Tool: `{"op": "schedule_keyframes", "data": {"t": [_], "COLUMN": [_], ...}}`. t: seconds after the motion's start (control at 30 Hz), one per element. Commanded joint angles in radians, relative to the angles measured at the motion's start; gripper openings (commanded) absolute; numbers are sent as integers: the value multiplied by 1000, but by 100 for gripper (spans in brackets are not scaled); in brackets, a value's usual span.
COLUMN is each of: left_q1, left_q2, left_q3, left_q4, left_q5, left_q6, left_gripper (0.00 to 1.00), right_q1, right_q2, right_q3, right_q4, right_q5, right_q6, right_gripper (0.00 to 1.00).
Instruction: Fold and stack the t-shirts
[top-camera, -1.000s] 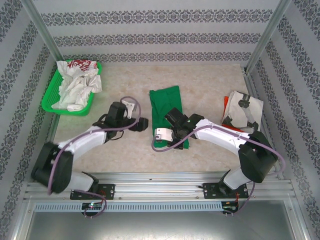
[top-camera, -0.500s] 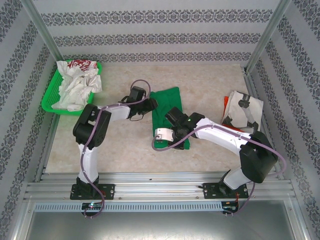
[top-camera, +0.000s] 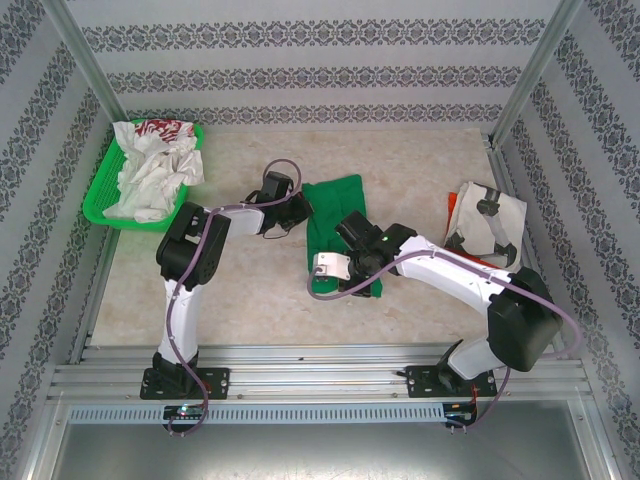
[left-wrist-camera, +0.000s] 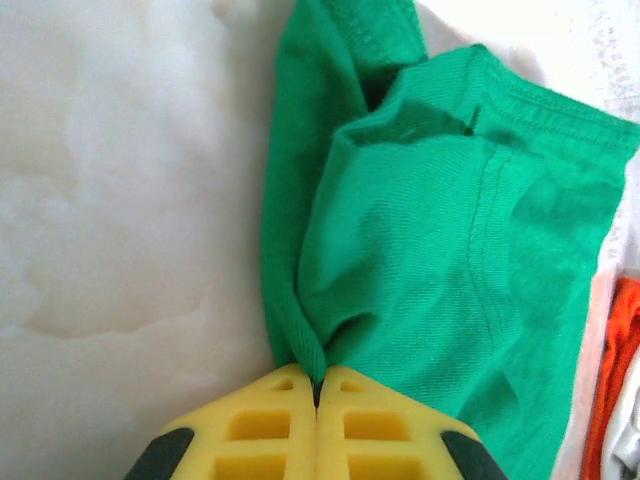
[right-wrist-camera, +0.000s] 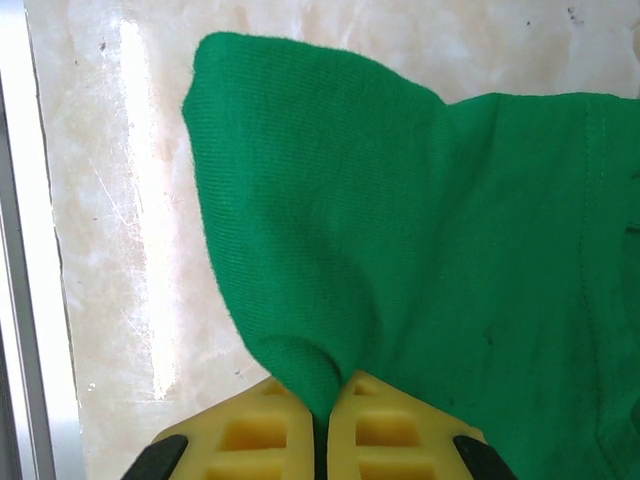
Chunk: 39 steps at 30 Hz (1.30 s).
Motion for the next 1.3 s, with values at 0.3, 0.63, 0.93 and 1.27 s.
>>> {"op": "schedule_keyframes", "data": {"t": [0.3,0.63,0.93,1.27], "left_q1": [3,10,43,82], "left_q2": [-125,-154,-107,-81], "left_q3": [-277,-461,-510,-491], "left_q4": [69,207,271,226], "left_q5": [120,201,217,242], "left_q6": [43,-37,-84,-20], "left_gripper": [0,0,0,0], "right_q1": [53,19,-61,-117], "right_q2": [-105,62,272,465], "right_q3": [88,320,547,767], "right_q4": [-228,-276,-253,-259], "right_q5": [-21,102,190,208], "right_q6": [61,-83,-190,-273], "right_gripper": [0,0,0,0]}}
